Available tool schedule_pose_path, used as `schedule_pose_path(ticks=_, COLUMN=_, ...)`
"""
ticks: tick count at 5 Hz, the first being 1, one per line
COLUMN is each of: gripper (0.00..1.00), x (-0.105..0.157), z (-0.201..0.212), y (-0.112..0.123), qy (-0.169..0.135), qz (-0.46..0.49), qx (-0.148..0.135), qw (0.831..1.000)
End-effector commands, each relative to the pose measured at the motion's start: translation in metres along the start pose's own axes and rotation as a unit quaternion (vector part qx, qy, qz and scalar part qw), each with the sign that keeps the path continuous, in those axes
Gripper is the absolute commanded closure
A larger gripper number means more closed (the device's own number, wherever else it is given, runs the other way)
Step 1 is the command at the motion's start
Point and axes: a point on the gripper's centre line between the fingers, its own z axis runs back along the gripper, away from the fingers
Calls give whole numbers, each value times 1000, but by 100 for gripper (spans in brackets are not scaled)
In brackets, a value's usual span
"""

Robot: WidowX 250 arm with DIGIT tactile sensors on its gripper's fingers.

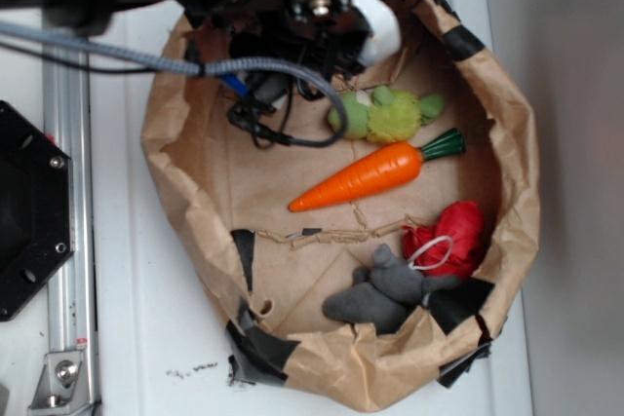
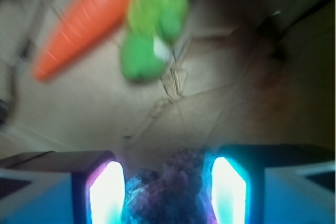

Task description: Grab the rock.

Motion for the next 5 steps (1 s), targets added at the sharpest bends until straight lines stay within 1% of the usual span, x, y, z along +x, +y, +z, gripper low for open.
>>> schedule_pose_path(ticks=1, gripper=100, x=18, z=58, y=-24, qy=-78, qz=132, qx=-61, qw=986)
schedule_pose_path(ticks=2, gripper=100, x=25, z=58, y=-27, qy=-98, qz=195, qx=-88, qw=972)
schedule_pose_path(ticks=3, gripper=100, x=36, z=50, y=-29, qy=-106, qz=233, qx=-100, qw=961)
schedule_pose_path(ticks=4, gripper=100, x=35, z=43, y=-29, qy=-110, qz=266, qx=-98, qw=953)
schedule_pose_path(ticks=5, gripper=78, x=34, z=41, y=-35, qy=-86, qz=274, qx=-93, qw=953)
